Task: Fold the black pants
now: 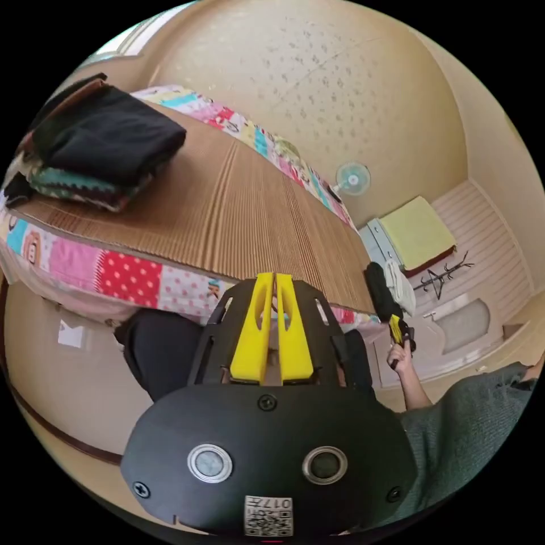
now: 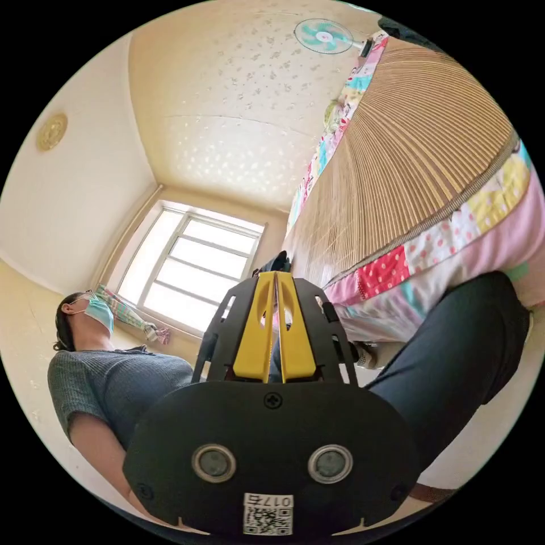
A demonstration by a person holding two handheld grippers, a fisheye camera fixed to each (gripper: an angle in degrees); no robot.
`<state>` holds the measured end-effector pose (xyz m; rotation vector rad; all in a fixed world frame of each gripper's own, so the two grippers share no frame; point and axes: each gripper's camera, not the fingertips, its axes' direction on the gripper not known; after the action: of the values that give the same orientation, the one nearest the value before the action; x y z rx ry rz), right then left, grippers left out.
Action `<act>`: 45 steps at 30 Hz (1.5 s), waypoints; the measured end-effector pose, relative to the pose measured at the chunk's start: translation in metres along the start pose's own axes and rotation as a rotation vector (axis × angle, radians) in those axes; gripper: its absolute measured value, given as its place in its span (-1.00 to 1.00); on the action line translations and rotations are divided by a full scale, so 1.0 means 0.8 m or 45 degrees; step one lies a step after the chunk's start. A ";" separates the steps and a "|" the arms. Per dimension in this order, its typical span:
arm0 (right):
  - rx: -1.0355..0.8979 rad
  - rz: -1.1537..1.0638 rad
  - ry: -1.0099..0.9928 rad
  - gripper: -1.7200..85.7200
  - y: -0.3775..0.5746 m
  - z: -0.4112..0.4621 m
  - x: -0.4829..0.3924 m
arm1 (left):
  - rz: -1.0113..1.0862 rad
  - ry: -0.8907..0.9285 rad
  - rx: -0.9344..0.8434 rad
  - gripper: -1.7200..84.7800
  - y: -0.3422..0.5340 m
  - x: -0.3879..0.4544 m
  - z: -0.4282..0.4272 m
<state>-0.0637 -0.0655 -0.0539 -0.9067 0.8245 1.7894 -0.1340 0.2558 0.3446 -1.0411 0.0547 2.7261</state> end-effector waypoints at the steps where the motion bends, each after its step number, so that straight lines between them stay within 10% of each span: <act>1: 0.001 -0.021 0.009 -0.95 -0.006 -0.001 -0.008 | -0.008 -0.092 0.101 -0.87 -0.015 -0.008 -0.026; 7: -0.026 -0.084 -0.020 -0.96 -0.019 0.008 -0.056 | -0.164 -0.703 0.322 -0.60 -0.103 -0.078 -0.081; 11: -0.068 -0.043 0.083 -0.95 0.009 0.001 -0.066 | -0.548 -0.661 0.756 -0.61 -0.100 -0.158 -0.134; 21: 0.213 -0.032 -0.103 -0.95 0.057 -0.083 -0.063 | -0.845 -0.575 0.543 -0.81 -0.150 -0.241 -0.085; 27: 0.593 -0.054 -0.480 -0.95 0.071 -0.111 -0.022 | -0.207 -0.091 0.587 -0.87 -0.204 -0.123 -0.083; 37: 0.301 -0.097 -0.487 -0.95 0.032 -0.021 -0.045 | 0.599 0.457 -0.093 -0.88 -0.123 0.170 0.223; 45: -0.080 0.028 0.196 -0.92 0.027 0.006 -0.047 | 0.509 0.691 -0.397 -0.85 0.063 0.200 0.326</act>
<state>-0.0737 -0.0849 -0.0163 -1.0908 0.8823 1.7895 -0.4318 0.2671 0.4314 -2.0338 -0.0875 2.7428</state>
